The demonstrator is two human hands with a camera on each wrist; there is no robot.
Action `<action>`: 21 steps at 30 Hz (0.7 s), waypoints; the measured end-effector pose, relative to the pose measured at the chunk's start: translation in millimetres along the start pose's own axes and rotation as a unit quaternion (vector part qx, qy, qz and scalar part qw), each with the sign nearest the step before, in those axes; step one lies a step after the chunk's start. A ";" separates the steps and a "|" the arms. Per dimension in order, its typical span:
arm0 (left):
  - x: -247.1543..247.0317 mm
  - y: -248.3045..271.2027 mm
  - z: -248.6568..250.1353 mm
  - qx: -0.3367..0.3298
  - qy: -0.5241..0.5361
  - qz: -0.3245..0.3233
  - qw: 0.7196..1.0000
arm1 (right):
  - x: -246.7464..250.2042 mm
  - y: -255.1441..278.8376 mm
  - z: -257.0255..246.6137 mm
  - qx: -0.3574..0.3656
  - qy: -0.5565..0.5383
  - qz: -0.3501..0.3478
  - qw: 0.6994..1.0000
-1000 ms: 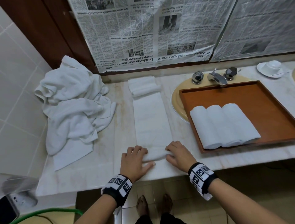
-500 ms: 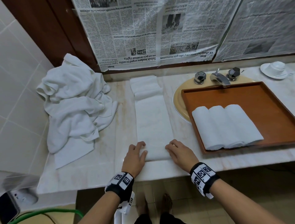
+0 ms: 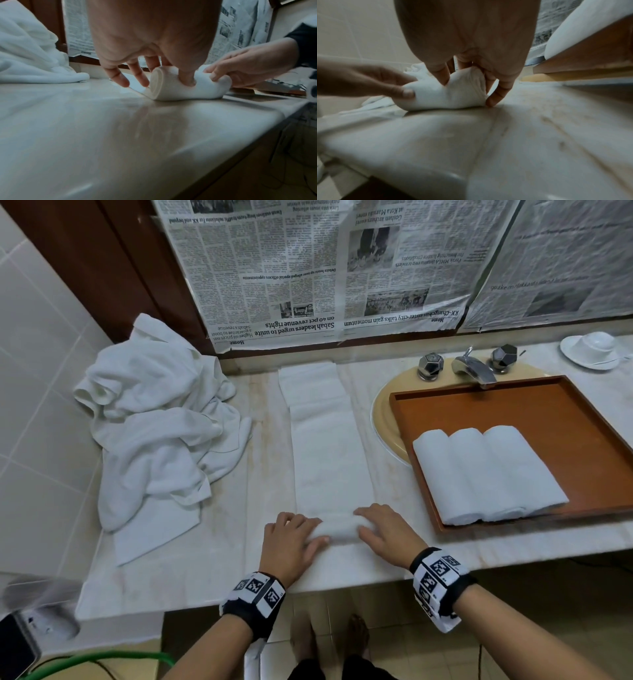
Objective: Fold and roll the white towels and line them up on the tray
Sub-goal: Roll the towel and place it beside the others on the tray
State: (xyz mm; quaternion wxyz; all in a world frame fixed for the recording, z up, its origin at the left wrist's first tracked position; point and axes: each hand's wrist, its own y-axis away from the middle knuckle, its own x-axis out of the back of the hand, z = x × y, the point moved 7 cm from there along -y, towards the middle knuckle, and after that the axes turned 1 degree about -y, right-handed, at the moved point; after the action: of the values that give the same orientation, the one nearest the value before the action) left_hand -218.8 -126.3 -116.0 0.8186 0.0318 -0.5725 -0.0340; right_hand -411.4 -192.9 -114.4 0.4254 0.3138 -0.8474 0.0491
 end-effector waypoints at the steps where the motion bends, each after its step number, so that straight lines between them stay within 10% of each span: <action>1: -1.9 -2.5 -2.5 0.022 0.021 -0.027 0.999 | 0.4 0.9 -0.8 -0.001 0.006 0.003 1.000; 8: 0.1 -6.1 0.3 0.080 0.194 -0.007 0.978 | 4.8 -0.8 -12.2 0.042 0.113 0.093 0.988; 21: -4.9 1.6 7.6 -0.047 0.042 0.044 0.997 | -5.7 -8.1 -7.1 0.030 0.080 -0.009 0.996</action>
State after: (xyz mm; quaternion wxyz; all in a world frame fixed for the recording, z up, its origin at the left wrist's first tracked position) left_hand -227.6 -124.4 -117.8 0.8431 -0.0298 -0.5364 -0.0236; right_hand -399.3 -194.1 -115.7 0.4823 0.3294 -0.8061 0.0953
